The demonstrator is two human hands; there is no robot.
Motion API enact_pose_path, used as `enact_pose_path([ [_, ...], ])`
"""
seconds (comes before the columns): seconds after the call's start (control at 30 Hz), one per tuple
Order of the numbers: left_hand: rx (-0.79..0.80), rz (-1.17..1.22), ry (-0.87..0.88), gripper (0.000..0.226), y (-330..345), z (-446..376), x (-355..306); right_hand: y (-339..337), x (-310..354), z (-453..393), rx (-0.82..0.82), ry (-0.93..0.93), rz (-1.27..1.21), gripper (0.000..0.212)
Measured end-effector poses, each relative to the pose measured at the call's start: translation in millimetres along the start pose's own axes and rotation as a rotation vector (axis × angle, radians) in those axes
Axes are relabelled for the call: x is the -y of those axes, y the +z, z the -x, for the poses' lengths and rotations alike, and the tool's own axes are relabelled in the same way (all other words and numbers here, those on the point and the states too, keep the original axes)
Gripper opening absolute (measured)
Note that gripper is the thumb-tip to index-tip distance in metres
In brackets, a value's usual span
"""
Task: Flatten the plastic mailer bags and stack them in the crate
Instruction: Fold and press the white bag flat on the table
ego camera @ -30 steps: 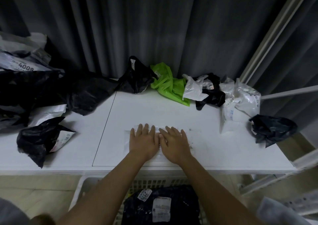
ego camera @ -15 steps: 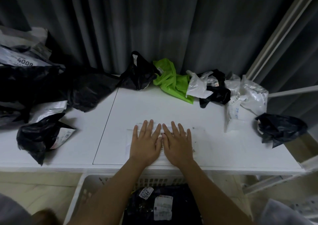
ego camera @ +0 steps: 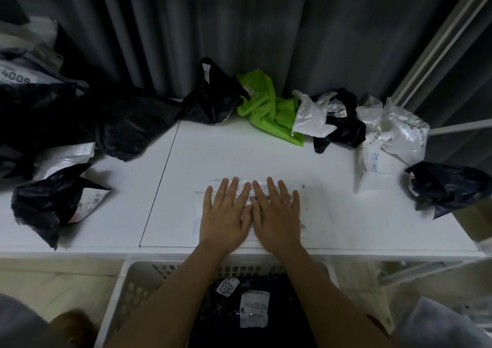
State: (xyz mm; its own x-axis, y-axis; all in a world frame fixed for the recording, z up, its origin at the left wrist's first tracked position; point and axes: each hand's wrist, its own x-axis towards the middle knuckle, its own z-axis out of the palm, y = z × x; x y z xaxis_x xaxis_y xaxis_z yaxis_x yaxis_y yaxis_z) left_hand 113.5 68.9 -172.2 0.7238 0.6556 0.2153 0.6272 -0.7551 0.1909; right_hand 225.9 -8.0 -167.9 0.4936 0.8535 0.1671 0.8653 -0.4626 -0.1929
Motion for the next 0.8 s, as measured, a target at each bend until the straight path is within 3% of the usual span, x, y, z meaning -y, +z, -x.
enact_pose_path([
  [0.2, 0.006, 0.000, -0.002, 0.054, 4, -1, 2, 4, 1, -1, -0.024, 0.008, -0.005, 0.054],
  [0.37, 0.064, -0.016, -0.013, 0.055, 3, -3, 3, -6, 1, -4, 0.176, 0.019, -0.003, 0.070],
  [0.43, 0.091, -0.008, -0.019, 0.057, 1, -3, 2, -16, -2, -8, 0.276, 0.030, -0.070, 0.064],
  [0.5, 0.135, 0.006, -0.016, 0.066, -6, -5, 2, -33, -8, -9, 0.287, 0.189, -0.248, 0.081],
  [0.57, 0.192, 0.026, -0.024, 0.077, -11, -7, 1, -47, -15, -10, 0.246, 0.492, -0.388, 0.102],
  [0.63, 0.267, 0.060, -0.043, 0.074, -19, -8, -1, -50, -19, -9, 0.343, 0.662, -0.482, 0.111],
  [0.67, 0.298, 0.062, -0.047, 0.067, -25, -6, -2, -50, -20, -7, 0.385, 0.702, -0.600, 0.109],
  [0.77, 0.404, 0.081, -0.056, 0.061, -36, -3, -1, -66, -22, -7, 0.413, 0.751, -0.948, 0.068],
  [0.8, 0.435, 0.088, -0.054, 0.061, -40, -2, 1, -72, -24, -6, 0.438, 0.747, -0.997, 0.065],
])
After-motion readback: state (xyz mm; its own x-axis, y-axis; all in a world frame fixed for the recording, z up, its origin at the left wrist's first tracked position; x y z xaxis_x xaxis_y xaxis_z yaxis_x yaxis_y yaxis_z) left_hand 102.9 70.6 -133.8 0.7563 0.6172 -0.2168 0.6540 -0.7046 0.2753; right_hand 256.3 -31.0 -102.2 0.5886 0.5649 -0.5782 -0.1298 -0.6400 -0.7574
